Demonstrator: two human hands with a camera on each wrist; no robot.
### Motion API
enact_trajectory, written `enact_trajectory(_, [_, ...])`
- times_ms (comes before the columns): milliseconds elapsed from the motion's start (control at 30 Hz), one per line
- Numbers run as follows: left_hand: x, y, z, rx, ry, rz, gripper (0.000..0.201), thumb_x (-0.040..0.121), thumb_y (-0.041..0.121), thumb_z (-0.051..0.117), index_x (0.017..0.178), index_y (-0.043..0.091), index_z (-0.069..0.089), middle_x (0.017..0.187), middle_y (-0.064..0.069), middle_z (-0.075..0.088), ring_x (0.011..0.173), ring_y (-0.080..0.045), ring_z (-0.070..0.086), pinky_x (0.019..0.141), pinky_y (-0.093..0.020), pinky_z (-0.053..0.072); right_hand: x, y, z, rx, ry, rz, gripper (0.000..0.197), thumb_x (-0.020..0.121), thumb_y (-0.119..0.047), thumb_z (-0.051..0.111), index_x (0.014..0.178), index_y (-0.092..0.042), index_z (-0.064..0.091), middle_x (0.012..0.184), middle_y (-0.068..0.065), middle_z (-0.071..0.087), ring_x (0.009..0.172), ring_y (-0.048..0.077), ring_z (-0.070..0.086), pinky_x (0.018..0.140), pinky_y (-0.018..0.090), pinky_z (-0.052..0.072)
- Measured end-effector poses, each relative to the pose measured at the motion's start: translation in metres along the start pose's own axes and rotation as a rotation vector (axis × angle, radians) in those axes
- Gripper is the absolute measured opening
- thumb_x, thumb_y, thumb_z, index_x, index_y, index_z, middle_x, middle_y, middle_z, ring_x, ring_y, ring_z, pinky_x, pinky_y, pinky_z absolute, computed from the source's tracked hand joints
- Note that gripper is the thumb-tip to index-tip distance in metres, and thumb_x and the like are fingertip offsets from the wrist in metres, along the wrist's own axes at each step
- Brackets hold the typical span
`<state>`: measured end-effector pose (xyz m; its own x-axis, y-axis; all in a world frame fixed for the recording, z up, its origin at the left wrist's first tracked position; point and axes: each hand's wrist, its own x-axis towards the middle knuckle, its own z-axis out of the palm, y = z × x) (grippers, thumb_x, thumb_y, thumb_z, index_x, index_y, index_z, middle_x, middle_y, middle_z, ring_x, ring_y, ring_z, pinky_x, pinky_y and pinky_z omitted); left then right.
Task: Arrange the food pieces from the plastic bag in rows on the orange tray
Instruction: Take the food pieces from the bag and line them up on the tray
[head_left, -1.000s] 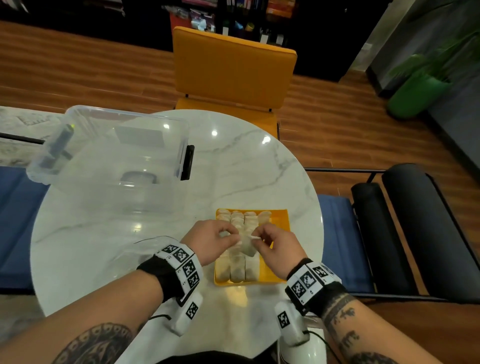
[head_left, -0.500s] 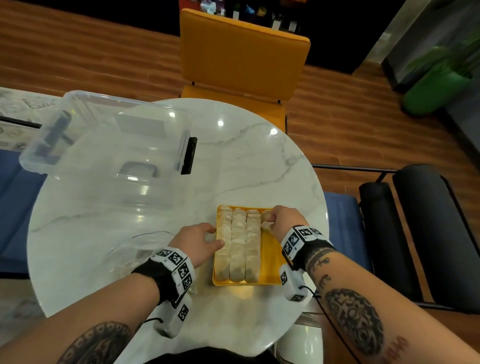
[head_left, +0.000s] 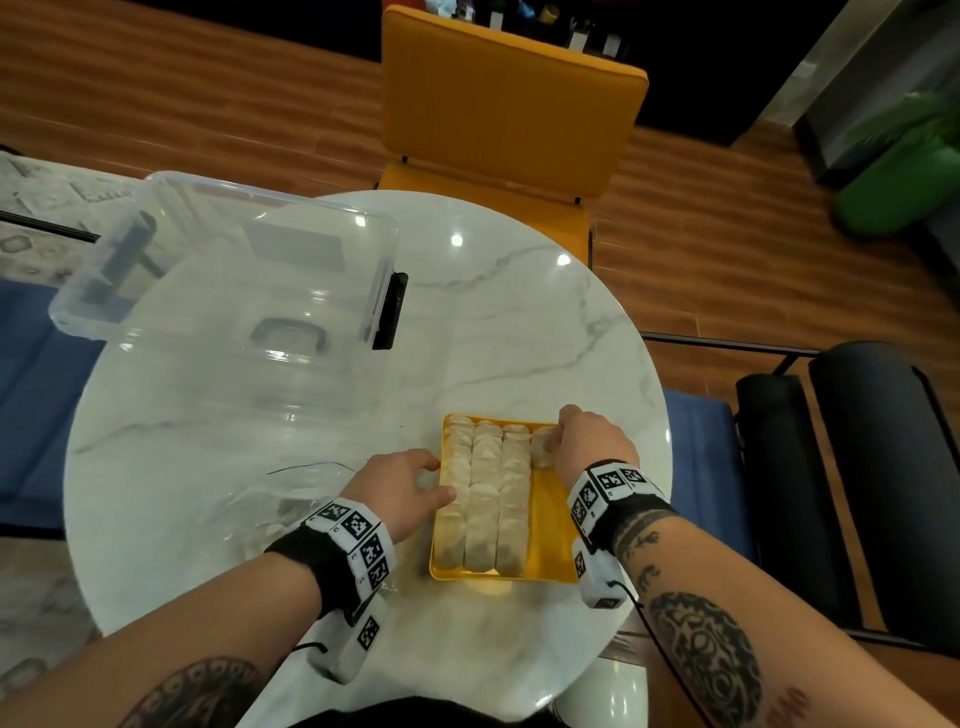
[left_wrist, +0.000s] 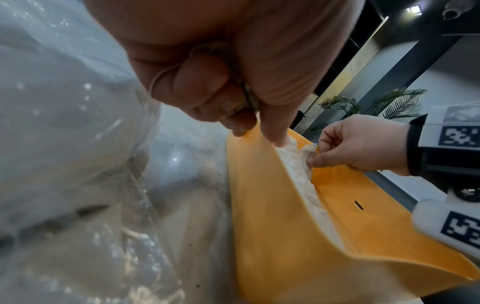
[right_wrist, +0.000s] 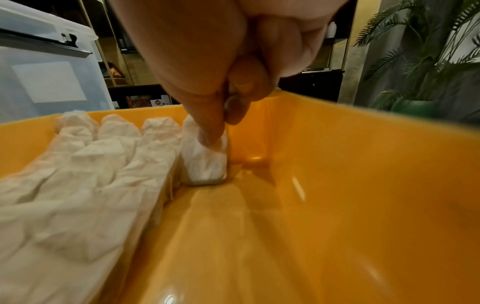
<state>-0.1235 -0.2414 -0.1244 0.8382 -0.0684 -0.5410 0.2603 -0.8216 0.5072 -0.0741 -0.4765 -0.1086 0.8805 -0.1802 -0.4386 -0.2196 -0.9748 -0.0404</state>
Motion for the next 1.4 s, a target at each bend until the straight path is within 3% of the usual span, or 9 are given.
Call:
enact_trajectory(333, [-0.002, 0.002, 0.0, 0.024, 0.011, -0.003, 0.053, 0.083, 0.054, 0.067, 0.129, 0.031, 0.057, 0.129, 0.0, 0.063, 0.115, -0.018, 0.06, 0.09, -0.028, 0.048, -0.009, -0.003, -0.003, 0.022, -0.027, -0.007, 0.01, 0.093, -0.022, 0.052, 0.101, -0.018, 0.052, 0.094, 0.004, 0.063, 0.079, 0.024, 0.056, 0.071, 0.033, 0.05])
enact_trajectory(467, [-0.004, 0.006, -0.003, 0.024, 0.035, 0.007, 0.053, 0.083, 0.054, 0.067, 0.128, 0.029, 0.056, 0.127, -0.002, 0.063, 0.113, -0.019, 0.06, 0.086, -0.028, 0.048, -0.025, -0.003, -0.005, 0.074, -0.044, -0.041, 0.015, 0.092, -0.032, 0.054, 0.101, -0.019, 0.053, 0.095, 0.004, 0.063, 0.086, 0.026, 0.061, 0.074, 0.035, 0.053])
enact_trajectory(633, [-0.006, 0.013, -0.01, 0.007, 0.074, 0.036, 0.045, 0.087, 0.052, 0.063, 0.125, 0.028, 0.056, 0.122, -0.004, 0.064, 0.106, -0.019, 0.062, 0.078, -0.026, 0.045, -0.062, -0.009, 0.01, 0.197, -0.1, -0.234, 0.014, 0.089, -0.041, 0.061, 0.093, -0.028, 0.057, 0.092, -0.004, 0.065, 0.086, 0.019, 0.061, 0.077, 0.034, 0.055])
enact_trajectory(800, [-0.014, 0.016, -0.015, -0.039, 0.092, 0.06, 0.035, 0.09, 0.052, 0.058, 0.115, 0.028, 0.059, 0.107, -0.002, 0.065, 0.091, -0.018, 0.061, 0.07, -0.026, 0.042, -0.109, -0.007, 0.057, 0.166, -0.155, -0.405, 0.03, 0.09, -0.051, 0.052, 0.111, -0.032, 0.062, 0.113, -0.007, 0.065, 0.106, 0.018, 0.058, 0.091, 0.037, 0.049])
enact_trajectory(933, [-0.021, 0.014, -0.013, -0.204, 0.026, 0.032, 0.027, 0.088, 0.052, 0.058, 0.1, 0.028, 0.059, 0.097, 0.004, 0.063, 0.079, -0.014, 0.059, 0.059, -0.025, 0.041, -0.122, -0.001, 0.081, 0.104, -0.129, -0.421, 0.03, 0.101, -0.045, 0.042, 0.117, -0.031, 0.061, 0.116, -0.004, 0.062, 0.113, 0.023, 0.051, 0.094, 0.038, 0.037])
enact_trajectory(1067, [-0.031, 0.024, -0.013, -0.893, -0.183, -0.164, 0.018, 0.091, 0.024, 0.05, 0.096, 0.01, 0.061, 0.084, -0.009, 0.063, 0.058, -0.019, 0.048, 0.049, -0.023, 0.03, -0.125, 0.0, 0.087, 0.183, -0.132, -0.393, 0.028, 0.101, -0.042, 0.042, 0.113, -0.03, 0.064, 0.111, -0.003, 0.064, 0.109, 0.023, 0.055, 0.095, 0.038, 0.041])
enact_trajectory(1133, [-0.037, 0.029, -0.016, -1.083, -0.249, -0.203, 0.017, 0.089, 0.017, 0.048, 0.095, 0.009, 0.062, 0.077, -0.01, 0.061, 0.054, -0.019, 0.046, 0.049, -0.023, 0.029, -0.125, -0.001, 0.086, 0.218, -0.14, -0.375, 0.027, 0.1, -0.042, 0.044, 0.11, -0.03, 0.065, 0.11, -0.003, 0.065, 0.107, 0.023, 0.057, 0.097, 0.038, 0.043])
enact_trajectory(1267, [-0.043, 0.032, -0.016, -1.066, -0.297, -0.096, 0.025, 0.093, 0.003, 0.043, 0.112, 0.009, 0.058, 0.087, -0.01, 0.064, 0.056, -0.017, 0.05, 0.046, -0.022, 0.034, -0.126, -0.002, 0.073, 0.309, -0.085, -0.348, 0.023, 0.098, -0.041, 0.05, 0.107, -0.028, 0.066, 0.109, -0.005, 0.066, 0.104, 0.02, 0.06, 0.092, 0.036, 0.047])
enact_trajectory(1400, [-0.043, 0.032, -0.013, -0.958, -0.297, 0.028, 0.025, 0.098, 0.01, 0.052, 0.123, 0.014, 0.049, 0.09, -0.009, 0.069, 0.054, -0.014, 0.046, 0.043, -0.02, 0.032, -0.127, -0.012, 0.042, 0.574, 0.065, -0.326, 0.028, 0.099, -0.034, 0.053, 0.124, -0.024, 0.062, 0.115, -0.006, 0.062, 0.099, 0.011, 0.059, 0.087, 0.021, 0.044])
